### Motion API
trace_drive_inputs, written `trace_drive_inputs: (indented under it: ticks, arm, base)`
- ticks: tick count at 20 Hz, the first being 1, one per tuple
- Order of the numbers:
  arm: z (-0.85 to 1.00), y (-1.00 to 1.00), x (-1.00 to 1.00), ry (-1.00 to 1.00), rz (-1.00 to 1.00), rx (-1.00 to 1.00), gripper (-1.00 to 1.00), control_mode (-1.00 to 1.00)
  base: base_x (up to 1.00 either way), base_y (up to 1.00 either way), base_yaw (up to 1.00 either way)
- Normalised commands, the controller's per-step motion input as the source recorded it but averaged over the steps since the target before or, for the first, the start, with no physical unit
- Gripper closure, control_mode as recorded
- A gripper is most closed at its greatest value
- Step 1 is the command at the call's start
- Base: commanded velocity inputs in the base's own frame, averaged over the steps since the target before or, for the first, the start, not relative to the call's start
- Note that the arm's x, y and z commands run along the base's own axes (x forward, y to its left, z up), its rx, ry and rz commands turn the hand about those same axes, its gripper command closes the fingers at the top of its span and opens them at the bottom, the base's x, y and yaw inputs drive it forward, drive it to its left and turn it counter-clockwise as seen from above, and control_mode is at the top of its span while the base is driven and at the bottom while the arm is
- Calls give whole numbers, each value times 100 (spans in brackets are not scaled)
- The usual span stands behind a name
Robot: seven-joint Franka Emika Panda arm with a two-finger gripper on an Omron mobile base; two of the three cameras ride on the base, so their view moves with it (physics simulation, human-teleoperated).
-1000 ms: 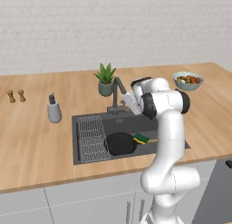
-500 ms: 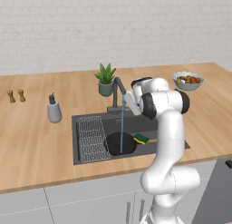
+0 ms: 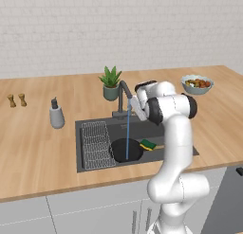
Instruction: Pick the pan and sponge and place them into the sink. Then turn on the water.
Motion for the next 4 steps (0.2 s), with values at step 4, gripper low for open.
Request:
trace_drive_inputs:
  ticks: [4]
  arm:
    - [-43, 0, 18, 3, -4, 6, 100, -100]
  base:
    - [0, 0, 0]
